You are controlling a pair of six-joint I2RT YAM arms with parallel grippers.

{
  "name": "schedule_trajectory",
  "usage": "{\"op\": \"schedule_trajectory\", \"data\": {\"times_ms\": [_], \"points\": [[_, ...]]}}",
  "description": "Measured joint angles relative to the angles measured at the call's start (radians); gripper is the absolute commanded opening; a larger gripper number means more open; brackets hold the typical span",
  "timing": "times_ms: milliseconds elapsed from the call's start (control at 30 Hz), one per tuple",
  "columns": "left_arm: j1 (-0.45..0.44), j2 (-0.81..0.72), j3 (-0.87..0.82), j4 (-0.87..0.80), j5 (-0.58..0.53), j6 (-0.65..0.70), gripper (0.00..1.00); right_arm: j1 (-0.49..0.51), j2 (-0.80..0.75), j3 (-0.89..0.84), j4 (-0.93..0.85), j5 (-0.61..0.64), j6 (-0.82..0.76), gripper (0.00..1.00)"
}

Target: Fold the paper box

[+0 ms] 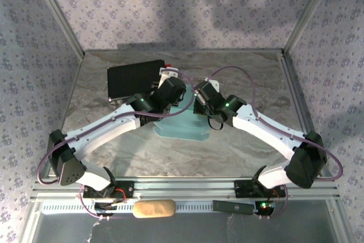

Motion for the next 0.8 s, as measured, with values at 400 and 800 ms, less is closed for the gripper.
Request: {"op": "schedule_trajectory", "data": {"times_ms": [400, 800], "points": [[0.042, -0.001, 0.020, -0.092, 0.046, -0.010, 0.52, 0.000, 0.000, 0.000, -0.007, 0.000, 0.000, 0.00], [0.079, 0.121, 0.053, -0.109, 0.033, 0.010, 0.42, -0.014, 0.000, 0.014, -0.021, -0.021, 0.000, 0.00]]}}
